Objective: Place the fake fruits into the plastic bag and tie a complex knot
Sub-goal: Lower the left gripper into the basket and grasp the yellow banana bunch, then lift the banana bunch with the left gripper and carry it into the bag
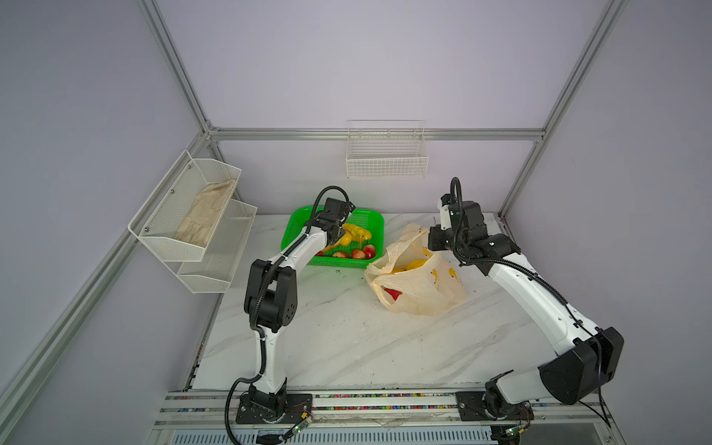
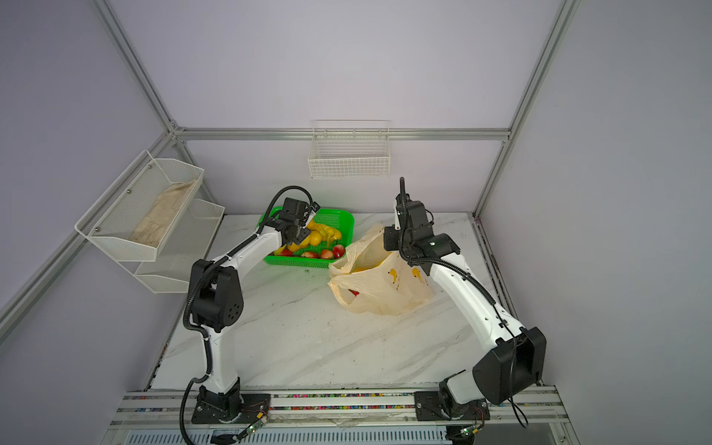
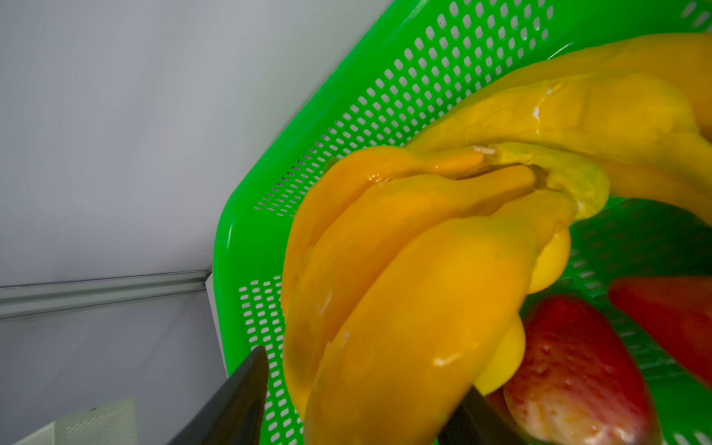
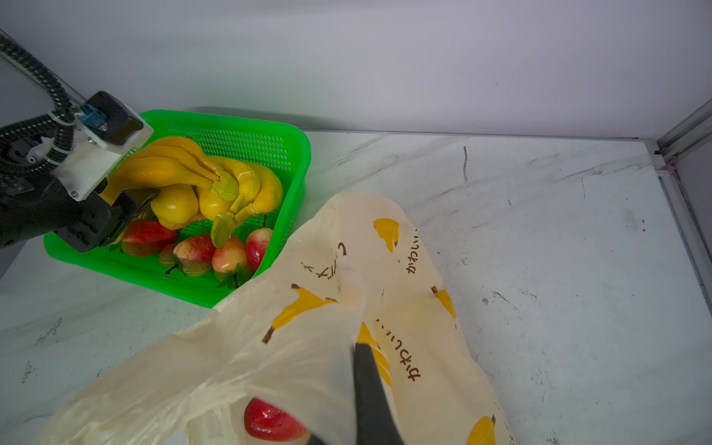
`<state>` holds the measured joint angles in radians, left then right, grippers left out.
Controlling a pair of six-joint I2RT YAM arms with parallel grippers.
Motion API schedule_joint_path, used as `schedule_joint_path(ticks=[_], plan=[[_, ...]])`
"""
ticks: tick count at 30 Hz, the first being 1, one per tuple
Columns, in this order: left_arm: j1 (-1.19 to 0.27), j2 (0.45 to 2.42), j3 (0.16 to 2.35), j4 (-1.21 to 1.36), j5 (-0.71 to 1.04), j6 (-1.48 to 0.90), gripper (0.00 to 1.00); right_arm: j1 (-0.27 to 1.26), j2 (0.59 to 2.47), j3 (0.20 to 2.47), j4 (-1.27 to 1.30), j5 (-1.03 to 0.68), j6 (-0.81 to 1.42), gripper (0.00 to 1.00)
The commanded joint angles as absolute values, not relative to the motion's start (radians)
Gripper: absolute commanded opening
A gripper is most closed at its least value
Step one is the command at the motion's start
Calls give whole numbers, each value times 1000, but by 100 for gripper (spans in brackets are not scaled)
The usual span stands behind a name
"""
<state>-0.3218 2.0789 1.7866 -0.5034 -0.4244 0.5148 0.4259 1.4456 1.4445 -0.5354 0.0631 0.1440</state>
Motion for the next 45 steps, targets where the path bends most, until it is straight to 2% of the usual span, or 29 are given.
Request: schedule_joint_path(ticks=[1, 5, 18, 24, 30, 35, 38, 45], plan=[[-319, 2093, 1892, -493, -435, 521, 60, 426, 1451, 1447, -535, 61, 132, 0], [-319, 2107, 1888, -468, -469, 555, 54, 425, 1453, 1448, -535, 59, 133, 0], [-331, 2025, 1791, -259, -638, 658, 26, 425, 1442, 1444, -539, 60, 136, 0], [-337, 1897, 1731, -149, -669, 646, 15, 426, 1430, 1445, -537, 51, 148, 0], [-396, 1664, 1620, -133, -631, 460, 13, 425, 1421, 1449, -532, 20, 173, 0], [-531, 1391, 1455, -116, -476, 265, 14, 426, 1411, 1460, -551, -8, 178, 0], [-589, 1234, 1343, -89, -283, 144, 15, 425, 1404, 1469, -564, -33, 178, 0], [-632, 992, 1113, 87, 69, -148, 15, 425, 1396, 1485, -597, -51, 162, 0]])
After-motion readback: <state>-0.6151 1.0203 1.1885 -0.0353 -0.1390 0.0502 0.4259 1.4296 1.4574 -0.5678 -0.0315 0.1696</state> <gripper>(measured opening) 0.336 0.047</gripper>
